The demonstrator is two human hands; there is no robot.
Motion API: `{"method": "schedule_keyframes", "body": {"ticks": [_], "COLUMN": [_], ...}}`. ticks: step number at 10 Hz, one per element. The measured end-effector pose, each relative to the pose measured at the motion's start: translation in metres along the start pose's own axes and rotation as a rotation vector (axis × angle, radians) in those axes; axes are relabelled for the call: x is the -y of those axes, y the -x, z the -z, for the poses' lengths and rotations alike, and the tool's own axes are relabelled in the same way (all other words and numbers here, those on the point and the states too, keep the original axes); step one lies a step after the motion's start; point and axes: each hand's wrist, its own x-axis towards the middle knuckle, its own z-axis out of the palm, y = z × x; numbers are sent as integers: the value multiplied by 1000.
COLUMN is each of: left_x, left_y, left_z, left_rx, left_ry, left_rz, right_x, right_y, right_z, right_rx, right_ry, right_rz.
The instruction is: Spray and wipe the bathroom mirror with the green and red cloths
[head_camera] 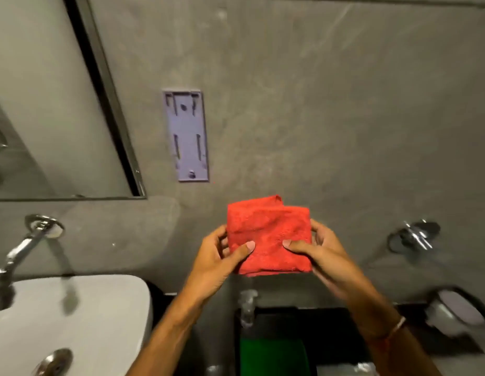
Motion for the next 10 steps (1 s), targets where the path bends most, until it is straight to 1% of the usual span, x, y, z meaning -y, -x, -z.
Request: {"method": "schedule_keyframes", "body": {"ticks": [1, 2, 3, 4, 5, 6, 7, 8, 9, 10], "left_x": [58, 118, 174, 224, 266, 305, 338, 351, 354, 339], "left_y": [1, 1, 6, 14, 19, 21, 19, 18, 20, 20], "left_z": [-31, -51, -68, -82, -95, -105, -108, -110, -105, -97], "left_rx": [-6, -4, -22, -14, 3, 62, 127, 249, 326, 340], "left_ry": [-51, -103, -171, -266, -382, -519, -638, -724, -742, -797], "left_rz": [147, 269, 371, 410, 406, 407, 425, 438, 369, 217], "right_x": [-53, -108, -165, -216, -260, -296, -321, -334, -338, -327], "right_y": [5, 5, 2, 3, -1, -6, -6, -5, 0, 6], "right_z": [42, 75, 97, 114, 128, 137, 142, 148, 153, 147], "right_rx": [-99, -153, -244, -331, -360, -386, -344, -320, -199, -79], "right_ry": [36, -5, -21, 22, 38, 4, 27, 126, 339, 779], "right_rz": [-152, -311, -467, -573, -648, -728, -755, -765, -694, -527]}}
